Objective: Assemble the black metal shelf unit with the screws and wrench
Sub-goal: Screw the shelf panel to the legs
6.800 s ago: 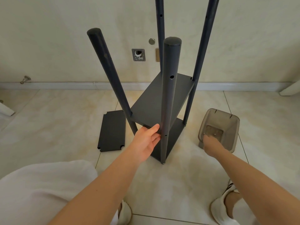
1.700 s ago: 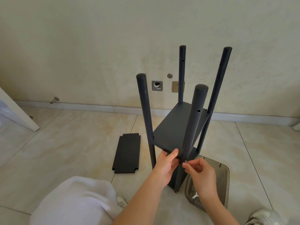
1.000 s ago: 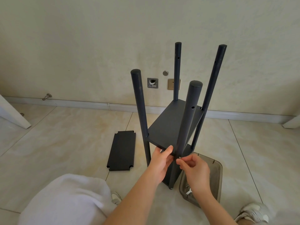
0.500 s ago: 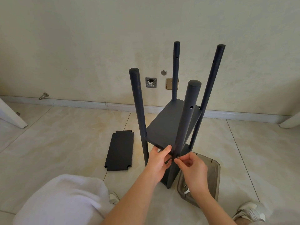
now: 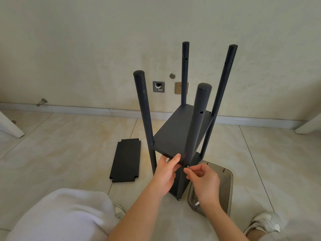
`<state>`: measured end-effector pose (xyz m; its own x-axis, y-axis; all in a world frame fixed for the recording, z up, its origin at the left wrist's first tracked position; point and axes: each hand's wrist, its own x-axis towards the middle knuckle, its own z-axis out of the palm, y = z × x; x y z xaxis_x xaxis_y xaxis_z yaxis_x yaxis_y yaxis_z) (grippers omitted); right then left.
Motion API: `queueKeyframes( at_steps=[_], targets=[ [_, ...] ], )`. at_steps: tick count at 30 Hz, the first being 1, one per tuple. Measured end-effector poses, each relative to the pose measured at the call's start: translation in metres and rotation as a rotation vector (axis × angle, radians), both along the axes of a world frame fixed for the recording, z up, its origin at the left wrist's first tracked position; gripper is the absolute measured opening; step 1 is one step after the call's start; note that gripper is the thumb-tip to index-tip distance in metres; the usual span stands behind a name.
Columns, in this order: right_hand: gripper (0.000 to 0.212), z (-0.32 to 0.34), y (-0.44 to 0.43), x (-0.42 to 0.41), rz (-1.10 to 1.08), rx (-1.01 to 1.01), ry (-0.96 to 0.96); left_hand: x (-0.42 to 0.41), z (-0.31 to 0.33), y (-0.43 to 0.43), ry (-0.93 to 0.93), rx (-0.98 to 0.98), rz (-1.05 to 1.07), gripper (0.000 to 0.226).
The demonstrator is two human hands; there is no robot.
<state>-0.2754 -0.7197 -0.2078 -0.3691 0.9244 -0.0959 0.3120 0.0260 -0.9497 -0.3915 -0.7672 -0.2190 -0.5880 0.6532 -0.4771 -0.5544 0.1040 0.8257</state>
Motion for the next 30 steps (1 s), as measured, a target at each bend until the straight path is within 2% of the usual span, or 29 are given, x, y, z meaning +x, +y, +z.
queueKeyframes(
  at_steps=[9, 15, 20, 30],
  targets=[
    [0.016, -0.0008, 0.0014, 0.0024, 0.002, 0.035, 0.006, 0.0026, -0.0026, -0.0019, -0.014, 0.06, -0.021, 0.043],
    [0.015, -0.0051, 0.0022, 0.004, 0.011, 0.015, 0.041, 0.0004, -0.0039, -0.0006, -0.032, 0.049, -0.028, 0.035],
    [0.017, -0.0063, 0.0004, 0.0021, 0.045, 0.094, -0.003, -0.0028, -0.0081, -0.001, -0.069, 0.095, -0.014, 0.052],
    [0.016, -0.0061, 0.0001, 0.0047, 0.018, 0.049, 0.032, -0.002, -0.01, -0.0051, -0.035, 0.026, -0.105, 0.026]
  ],
)
